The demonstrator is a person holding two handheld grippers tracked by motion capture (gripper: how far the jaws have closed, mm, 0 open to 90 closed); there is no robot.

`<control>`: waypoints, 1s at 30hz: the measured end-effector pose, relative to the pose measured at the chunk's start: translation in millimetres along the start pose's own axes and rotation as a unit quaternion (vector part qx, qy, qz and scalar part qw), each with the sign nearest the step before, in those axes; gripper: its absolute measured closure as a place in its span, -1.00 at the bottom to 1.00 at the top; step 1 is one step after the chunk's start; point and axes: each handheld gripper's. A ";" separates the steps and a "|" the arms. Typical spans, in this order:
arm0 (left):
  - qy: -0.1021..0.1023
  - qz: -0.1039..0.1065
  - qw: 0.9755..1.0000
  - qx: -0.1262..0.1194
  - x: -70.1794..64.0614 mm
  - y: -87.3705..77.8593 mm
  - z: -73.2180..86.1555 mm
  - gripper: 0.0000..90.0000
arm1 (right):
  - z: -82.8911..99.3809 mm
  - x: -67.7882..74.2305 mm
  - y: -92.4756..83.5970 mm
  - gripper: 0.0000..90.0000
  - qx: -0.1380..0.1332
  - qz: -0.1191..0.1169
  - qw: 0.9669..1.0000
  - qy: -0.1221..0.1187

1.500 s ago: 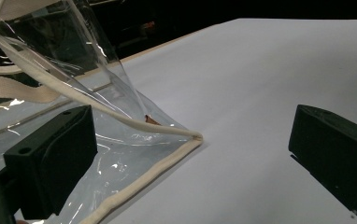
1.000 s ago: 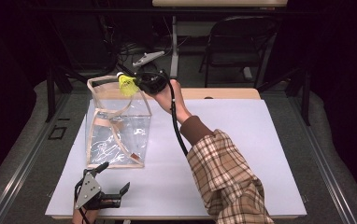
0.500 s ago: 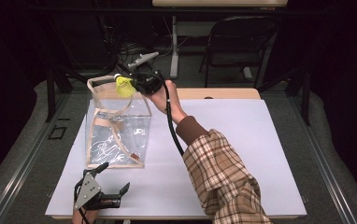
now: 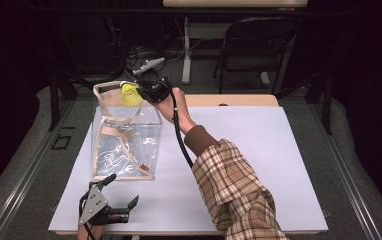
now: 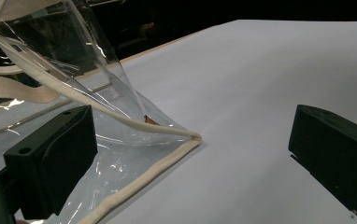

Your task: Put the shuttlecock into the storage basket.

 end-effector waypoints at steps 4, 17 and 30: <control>0.000 0.001 1.000 0.000 0.0 -0.4 0.1 -0.98 | 1.7 1.7 3.3 0.86 0.005 0.001 1.000 0.002; 0.000 0.000 1.000 0.001 -0.6 -0.2 -0.1 -0.98 | 12.2 -15.4 -8.7 0.12 0.008 -0.014 0.999 0.033; 0.001 0.001 1.000 0.004 -0.1 1.2 -0.4 -0.98 | 39.7 -36.7 -28.7 -0.63 0.010 -0.026 0.998 0.049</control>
Point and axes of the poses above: each handheld gripper's, and its own axes: y roughly forward along the jaws, z roughly out of its underside, x roughly to its left, and after that the axes turned 15 degrees about z, right-handed
